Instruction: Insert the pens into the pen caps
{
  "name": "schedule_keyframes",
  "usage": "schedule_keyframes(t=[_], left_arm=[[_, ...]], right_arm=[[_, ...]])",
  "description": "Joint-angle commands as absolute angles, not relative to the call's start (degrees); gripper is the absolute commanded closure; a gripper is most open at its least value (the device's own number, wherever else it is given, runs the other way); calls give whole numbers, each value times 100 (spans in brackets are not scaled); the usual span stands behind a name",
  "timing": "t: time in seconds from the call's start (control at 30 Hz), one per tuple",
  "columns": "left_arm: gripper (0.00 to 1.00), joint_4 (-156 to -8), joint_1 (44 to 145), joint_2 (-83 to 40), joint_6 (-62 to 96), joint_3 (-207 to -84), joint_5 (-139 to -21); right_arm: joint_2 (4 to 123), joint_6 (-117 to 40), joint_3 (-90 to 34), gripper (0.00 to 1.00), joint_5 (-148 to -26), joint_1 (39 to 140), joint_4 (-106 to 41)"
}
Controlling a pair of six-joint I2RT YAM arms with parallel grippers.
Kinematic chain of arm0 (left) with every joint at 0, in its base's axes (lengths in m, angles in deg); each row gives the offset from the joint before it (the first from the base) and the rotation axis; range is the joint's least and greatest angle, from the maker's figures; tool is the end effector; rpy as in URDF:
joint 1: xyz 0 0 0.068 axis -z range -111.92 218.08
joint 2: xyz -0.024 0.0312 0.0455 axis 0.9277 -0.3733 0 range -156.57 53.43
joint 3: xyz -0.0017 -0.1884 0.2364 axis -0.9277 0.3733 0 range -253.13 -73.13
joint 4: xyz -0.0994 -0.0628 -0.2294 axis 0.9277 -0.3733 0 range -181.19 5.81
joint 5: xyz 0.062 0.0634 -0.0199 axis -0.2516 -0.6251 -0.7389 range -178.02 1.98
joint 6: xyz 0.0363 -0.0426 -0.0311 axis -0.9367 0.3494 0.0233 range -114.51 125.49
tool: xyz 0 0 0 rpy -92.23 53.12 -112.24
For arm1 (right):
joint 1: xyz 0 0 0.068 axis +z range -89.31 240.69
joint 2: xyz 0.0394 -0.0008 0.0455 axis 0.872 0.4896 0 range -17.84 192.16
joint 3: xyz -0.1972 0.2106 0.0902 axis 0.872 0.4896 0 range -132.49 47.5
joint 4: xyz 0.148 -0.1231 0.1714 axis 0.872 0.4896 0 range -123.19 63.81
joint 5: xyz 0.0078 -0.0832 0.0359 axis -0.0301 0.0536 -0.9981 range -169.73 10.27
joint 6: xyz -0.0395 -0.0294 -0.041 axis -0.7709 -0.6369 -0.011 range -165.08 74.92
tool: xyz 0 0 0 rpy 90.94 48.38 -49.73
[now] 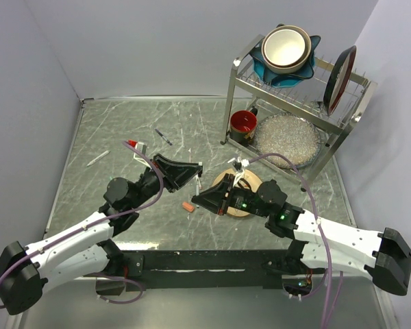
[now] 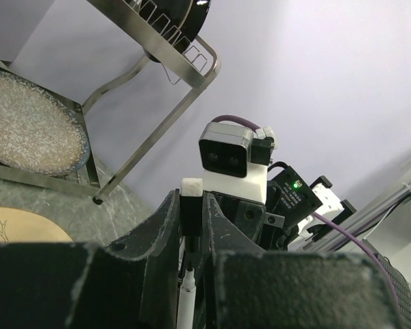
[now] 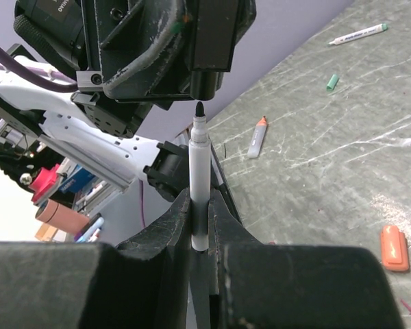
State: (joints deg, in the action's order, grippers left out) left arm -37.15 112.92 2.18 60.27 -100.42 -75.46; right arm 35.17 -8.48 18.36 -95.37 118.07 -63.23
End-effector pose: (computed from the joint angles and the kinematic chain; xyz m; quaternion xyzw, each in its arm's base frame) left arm 0.1293 -0.1436 0.3481 0.0434 0.5538 -0.6724 0.4891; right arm 0.1013 0.1830 0.3190 -0.2190 0.6326 0.6012 0.4364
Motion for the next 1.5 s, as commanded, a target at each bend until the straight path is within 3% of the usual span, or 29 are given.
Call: schedule_keyframes(t=[0.0, 1.47], left_arm=[[99, -3638, 11343, 280, 5884, -10055, -7659], [99, -4121, 11413, 544, 5910, -10187, -7914]], right_arm=[[3340, -852, 1789, 100, -9415, 11852, -6597], [3401, -808, 1929, 100, -9424, 11852, -6632]])
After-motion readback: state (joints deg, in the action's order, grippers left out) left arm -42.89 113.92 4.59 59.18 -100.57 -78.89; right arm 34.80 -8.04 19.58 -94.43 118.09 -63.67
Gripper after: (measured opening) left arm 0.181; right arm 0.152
